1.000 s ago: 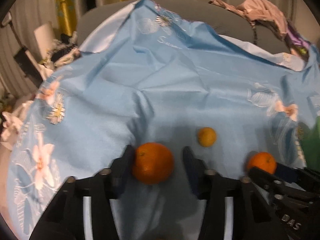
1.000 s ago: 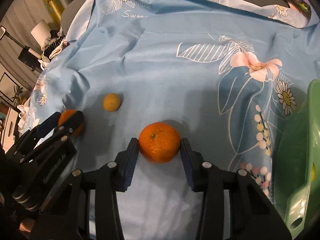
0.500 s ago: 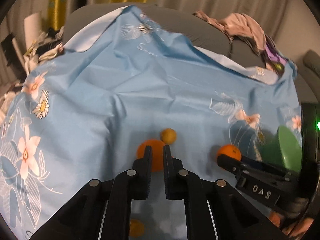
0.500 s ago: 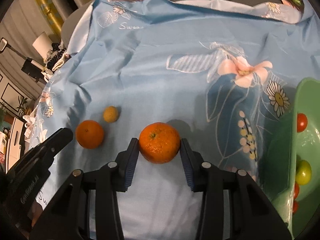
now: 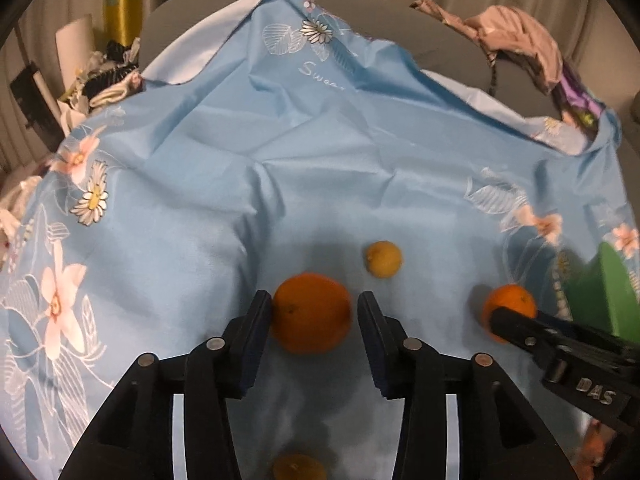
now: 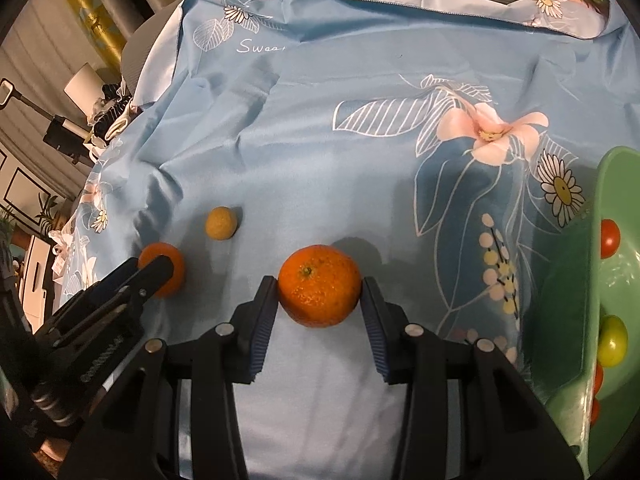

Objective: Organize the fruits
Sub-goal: 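Carry the orange with the right tool into the green bowl and release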

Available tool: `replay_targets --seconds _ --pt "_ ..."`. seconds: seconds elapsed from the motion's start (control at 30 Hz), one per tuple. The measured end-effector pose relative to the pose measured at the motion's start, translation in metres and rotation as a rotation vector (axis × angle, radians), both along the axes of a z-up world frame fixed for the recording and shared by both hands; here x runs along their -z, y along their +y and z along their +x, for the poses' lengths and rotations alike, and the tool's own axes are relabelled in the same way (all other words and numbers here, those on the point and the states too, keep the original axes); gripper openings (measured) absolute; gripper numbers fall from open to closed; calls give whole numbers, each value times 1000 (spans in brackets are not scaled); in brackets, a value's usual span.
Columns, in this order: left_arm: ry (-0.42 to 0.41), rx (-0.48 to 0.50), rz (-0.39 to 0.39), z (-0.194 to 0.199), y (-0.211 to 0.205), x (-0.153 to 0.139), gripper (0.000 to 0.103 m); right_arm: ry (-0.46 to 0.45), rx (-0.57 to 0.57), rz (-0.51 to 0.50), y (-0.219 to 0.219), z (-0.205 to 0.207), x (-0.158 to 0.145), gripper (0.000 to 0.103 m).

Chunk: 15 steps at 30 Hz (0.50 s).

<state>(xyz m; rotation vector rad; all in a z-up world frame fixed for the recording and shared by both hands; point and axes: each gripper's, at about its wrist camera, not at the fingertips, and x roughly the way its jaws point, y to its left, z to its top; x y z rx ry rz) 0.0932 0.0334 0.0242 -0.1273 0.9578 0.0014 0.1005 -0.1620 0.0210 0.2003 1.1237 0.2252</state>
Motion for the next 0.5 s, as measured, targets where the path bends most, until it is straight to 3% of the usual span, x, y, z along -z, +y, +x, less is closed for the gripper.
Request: replay_targets --seconds 0.1,0.2,0.5 --pt "12 -14 24 3 -1 6 48 3 -1 0 1 0 1 44" --pt "89 -10 -62 10 3 19 48 3 -3 -1 2 1 1 44" --pt "36 -60 -53 2 5 13 45 -24 -3 -8 1 0 -1 43"
